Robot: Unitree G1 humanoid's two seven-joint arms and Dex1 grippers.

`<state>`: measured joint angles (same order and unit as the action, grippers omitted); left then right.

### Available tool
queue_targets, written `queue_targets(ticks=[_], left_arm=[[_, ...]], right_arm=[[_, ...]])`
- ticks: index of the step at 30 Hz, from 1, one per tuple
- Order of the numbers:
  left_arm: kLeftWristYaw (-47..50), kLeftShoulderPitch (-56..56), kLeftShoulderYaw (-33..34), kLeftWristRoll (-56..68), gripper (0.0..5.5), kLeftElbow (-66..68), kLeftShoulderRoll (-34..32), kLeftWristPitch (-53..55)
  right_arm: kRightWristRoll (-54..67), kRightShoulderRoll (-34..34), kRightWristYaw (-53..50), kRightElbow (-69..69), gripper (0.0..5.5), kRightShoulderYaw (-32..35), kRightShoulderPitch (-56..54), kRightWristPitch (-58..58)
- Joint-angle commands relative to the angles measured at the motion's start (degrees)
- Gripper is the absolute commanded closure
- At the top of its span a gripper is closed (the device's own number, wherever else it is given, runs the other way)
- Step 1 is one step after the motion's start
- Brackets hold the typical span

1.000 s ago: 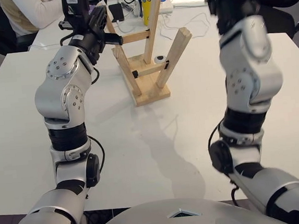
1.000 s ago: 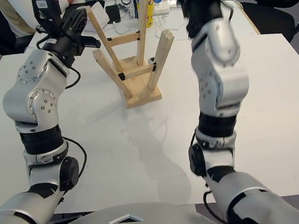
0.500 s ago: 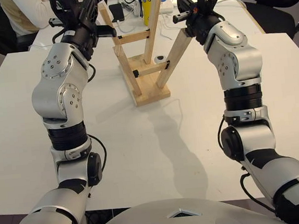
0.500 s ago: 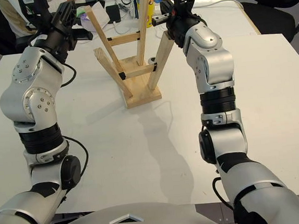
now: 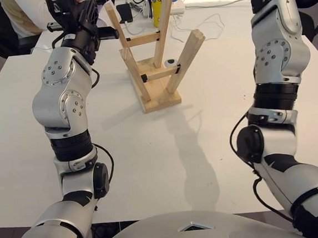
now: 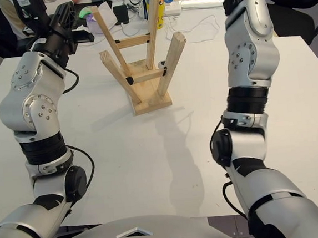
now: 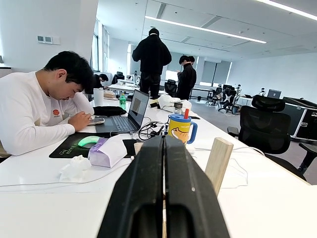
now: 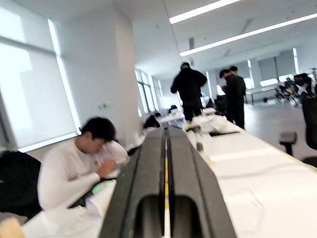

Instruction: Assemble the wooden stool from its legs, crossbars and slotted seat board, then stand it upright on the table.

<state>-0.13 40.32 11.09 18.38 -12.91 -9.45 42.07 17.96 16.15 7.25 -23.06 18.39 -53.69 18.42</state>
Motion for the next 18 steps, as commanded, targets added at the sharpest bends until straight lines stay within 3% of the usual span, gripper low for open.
queue_targets(ticks=[1,5,15,18], left_arm=[[0.20,-0.32,0.59,-0.21,5.50,0.14,-0.39,-0.22],[0.35,-0.43,0.66,-0.62,5.50,0.78,-0.66,-0.16],[0.63,-0.64,0.75,0.00,5.50,-0.41,0.39,0.75],[1.04,-0.60,1.51,0.23,5.50,-1.27,0.24,0.93]], right_arm=[[3.93,4.29,17.58,-9.68,5.47,-1.11,1.88,2.08],[9.62,6.94,38.57,-2.04,5.47,-5.86,7.36,5.63],[4.57,8.96,51.48,4.95,5.47,-20.14,10.87,8.17],[10.52,11.78,58.67,20.45,5.47,-24.38,14.28,15.61]])
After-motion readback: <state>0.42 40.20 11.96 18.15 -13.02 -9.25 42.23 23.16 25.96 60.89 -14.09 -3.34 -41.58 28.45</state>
